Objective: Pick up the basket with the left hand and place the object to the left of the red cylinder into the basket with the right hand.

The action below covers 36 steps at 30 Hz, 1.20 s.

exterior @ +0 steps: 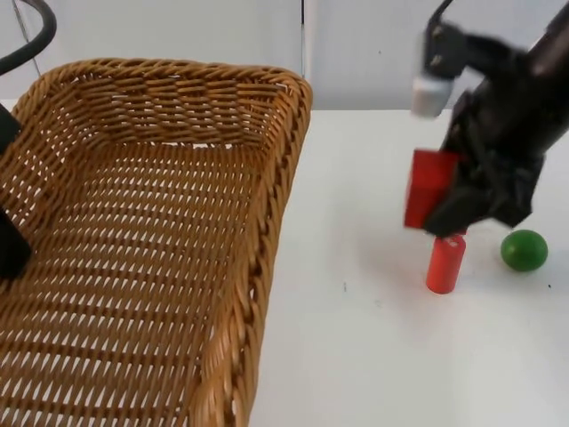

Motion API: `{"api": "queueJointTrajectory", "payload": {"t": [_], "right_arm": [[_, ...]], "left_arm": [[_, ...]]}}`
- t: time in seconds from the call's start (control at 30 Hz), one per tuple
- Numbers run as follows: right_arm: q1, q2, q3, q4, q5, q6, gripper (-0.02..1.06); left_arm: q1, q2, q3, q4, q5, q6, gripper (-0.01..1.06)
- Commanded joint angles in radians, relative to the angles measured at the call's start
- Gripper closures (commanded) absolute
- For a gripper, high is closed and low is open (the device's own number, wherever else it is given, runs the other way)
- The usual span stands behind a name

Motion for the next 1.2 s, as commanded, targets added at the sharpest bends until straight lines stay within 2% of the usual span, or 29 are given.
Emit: {"api": "queueJointTrajectory", "payload": {"t": [0.0,0.1,0.4,0.6,0.83,0.97,1.17], "right_arm": [[-0.006,-0.054,0.0,0.006,0.03,0.023,1.05],[-0.006,-0.152,0.0,0.008,0.07,0.056,1.05],[-0.006,-0.35,0.0,0.008,0.105,0.158,1.05],[-0.006,-0.426,0.0,0.008,0.122,0.232,1.05],[-0.004,-0.452,-0.002,0.01,0.205,0.295,1.05],[0.02,-0.45,-0.002,0.005,0.205,0.31,1.05],[0.126,-0.446,-0.002,0.003,0.159,0.33,1.05]], "left_arm": [[0.0,-0.008,0.003,-0.031,-0.002,-0.006,1.05],[0.0,-0.008,0.003,-0.031,-0.002,-0.006,1.05],[0.0,-0.008,0.003,-0.031,-0.002,-0.006,1.05],[0.0,-0.008,0.003,-0.031,-0.002,-0.006,1.05],[0.0,-0.008,0.003,-0.031,-0.002,-0.006,1.05],[0.0,-0.008,0.003,-0.031,-0.002,-0.006,1.05],[0.0,-0.008,0.003,-0.03,-0.01,-0.006,1.05]]}}
